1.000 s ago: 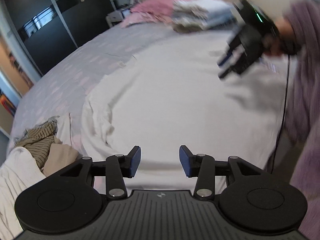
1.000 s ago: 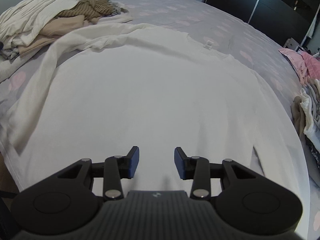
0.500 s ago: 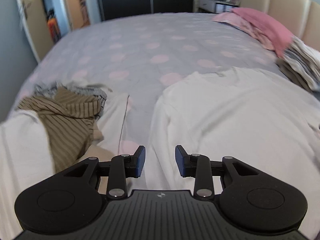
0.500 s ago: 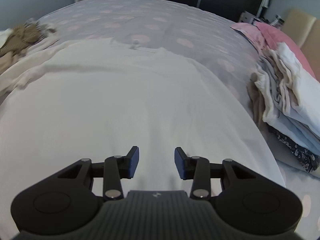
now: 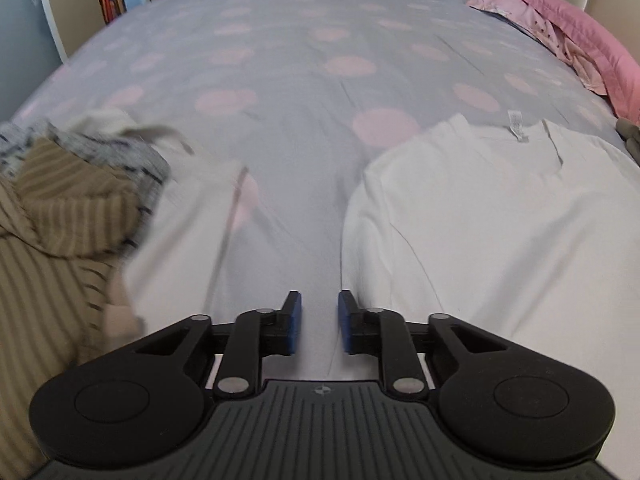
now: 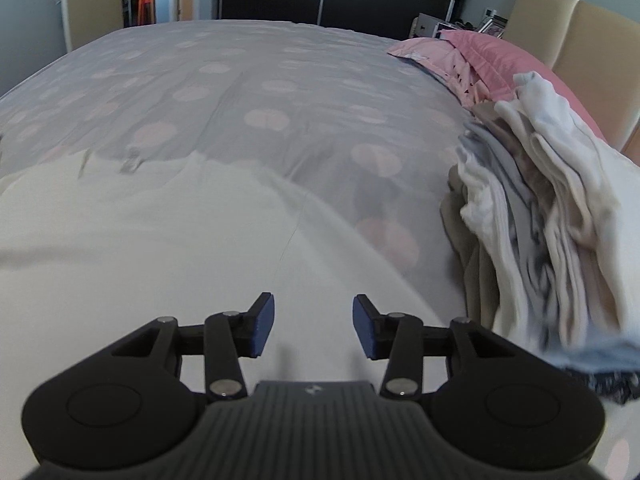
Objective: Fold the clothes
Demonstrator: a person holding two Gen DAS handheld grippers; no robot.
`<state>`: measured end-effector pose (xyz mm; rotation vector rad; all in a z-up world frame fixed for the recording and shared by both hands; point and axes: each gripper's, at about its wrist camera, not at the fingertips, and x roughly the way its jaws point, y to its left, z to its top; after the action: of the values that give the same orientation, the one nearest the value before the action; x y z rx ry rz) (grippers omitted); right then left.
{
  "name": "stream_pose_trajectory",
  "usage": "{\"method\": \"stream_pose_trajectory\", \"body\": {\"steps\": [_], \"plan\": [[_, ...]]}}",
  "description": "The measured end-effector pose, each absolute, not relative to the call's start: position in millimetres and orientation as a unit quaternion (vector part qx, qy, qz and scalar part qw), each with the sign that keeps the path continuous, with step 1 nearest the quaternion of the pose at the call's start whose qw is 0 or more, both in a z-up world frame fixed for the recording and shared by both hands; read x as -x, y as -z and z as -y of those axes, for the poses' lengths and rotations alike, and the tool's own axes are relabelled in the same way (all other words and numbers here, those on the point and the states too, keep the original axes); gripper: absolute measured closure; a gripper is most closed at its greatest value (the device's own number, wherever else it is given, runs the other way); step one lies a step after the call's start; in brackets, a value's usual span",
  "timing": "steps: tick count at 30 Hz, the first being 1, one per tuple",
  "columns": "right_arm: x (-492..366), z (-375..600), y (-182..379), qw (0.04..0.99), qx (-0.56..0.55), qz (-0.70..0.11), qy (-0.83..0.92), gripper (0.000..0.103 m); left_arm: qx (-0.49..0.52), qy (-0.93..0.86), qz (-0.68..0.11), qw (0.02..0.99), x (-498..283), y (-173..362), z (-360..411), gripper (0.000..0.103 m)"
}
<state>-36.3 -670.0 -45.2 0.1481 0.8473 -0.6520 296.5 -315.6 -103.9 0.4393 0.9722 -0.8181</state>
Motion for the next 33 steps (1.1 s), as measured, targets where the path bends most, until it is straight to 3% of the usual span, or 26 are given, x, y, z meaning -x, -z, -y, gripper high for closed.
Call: {"method": "stream_pose_trajectory", "body": {"steps": [4,8,11,13,15,16,33], "plan": [[4.2,704.2,59.6,0.849,-0.067,-0.406,0.333,0.055,-0.201,0.387,-0.455,0.776,-296.0,109.3,315.4,0.093],[-12.7,727.9,77.1,0.840,-0.070,-0.411,0.348,0.052,-0.194,0.392,-0.457,0.775,-295.8,108.2,317.6,0.102],[-19.2,740.9,87.1,0.834,-0.085,-0.413,0.355,0.052,-0.177,0.412,-0.456,0.769,-293.0,102.4,318.1,0.102],[-20.2,742.7,90.3,0.834,-0.097,-0.411,0.356,0.052,-0.167,0.415,-0.439,0.779,-292.9,97.5,317.5,0.100],[-22.0,738.1,90.7,0.838,-0.094,-0.408,0.350,0.051,-0.145,0.412,-0.443,0.782,-300.9,95.2,318.2,0.087],[-23.2,736.4,90.5,0.839,-0.090,-0.409,0.348,0.051,-0.132,0.406,-0.449,0.785,-306.6,95.3,319.1,0.086],[-17.2,748.9,108.0,0.827,-0.144,-0.417,0.348,0.052,-0.053,0.423,-0.467,0.775,-311.6,109.9,345.6,0.089]]}}
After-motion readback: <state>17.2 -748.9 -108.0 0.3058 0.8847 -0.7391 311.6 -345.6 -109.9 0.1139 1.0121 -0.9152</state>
